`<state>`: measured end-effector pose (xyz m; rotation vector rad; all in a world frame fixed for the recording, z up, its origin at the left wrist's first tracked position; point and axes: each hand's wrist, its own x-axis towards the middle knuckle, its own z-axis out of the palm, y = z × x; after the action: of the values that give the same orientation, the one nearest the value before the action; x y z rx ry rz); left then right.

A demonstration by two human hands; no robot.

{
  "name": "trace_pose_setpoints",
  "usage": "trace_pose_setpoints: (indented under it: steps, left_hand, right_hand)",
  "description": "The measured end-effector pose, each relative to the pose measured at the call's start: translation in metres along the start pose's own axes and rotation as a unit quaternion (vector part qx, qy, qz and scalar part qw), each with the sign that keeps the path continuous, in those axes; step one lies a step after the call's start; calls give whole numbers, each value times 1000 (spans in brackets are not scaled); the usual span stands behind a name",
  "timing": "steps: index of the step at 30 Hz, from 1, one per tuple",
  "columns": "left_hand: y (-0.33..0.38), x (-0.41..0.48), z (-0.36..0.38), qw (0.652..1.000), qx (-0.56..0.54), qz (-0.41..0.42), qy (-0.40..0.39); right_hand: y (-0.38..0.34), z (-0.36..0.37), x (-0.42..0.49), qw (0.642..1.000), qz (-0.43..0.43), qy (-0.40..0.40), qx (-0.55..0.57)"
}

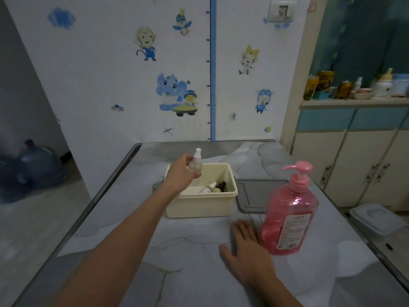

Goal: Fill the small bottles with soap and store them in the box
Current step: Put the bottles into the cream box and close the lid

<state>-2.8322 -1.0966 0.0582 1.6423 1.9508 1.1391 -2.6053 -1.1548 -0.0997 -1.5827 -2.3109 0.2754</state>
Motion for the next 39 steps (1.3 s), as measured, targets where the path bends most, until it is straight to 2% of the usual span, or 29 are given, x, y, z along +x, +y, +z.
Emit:
trace_pose_setpoints:
  steps: [5, 13, 25, 31, 34, 36, 39]
  left_hand:
    - [-20, 27, 11, 992, 107, -53, -32]
    - [-39, 40, 31, 951, 230, -104, -177]
    - [-41, 48, 35, 931, 262, -112, -227]
    - [-27, 44, 28, 949, 243, -81, -182]
    - [-8, 41, 25, 970, 200, -27, -138]
    - [10, 39, 26, 979, 169, 14, -111]
    - [45, 38, 31, 991, 80, 59, -85]
  right_hand:
    - [0, -2, 1, 1000, 1, -5, 9]
    - [1, -2, 3, 1000, 0, -7, 17]
    - [0, 0, 3, 1000, 3, 1, 14]
    - [-3, -7, 0, 999, -9, -3, 40]
    - [-6, -29, -5, 986, -53, 8, 158]
    - [-14, -56, -4, 970, -111, 53, 208]
    - [-39, -119, 4, 929, -183, 189, 261]
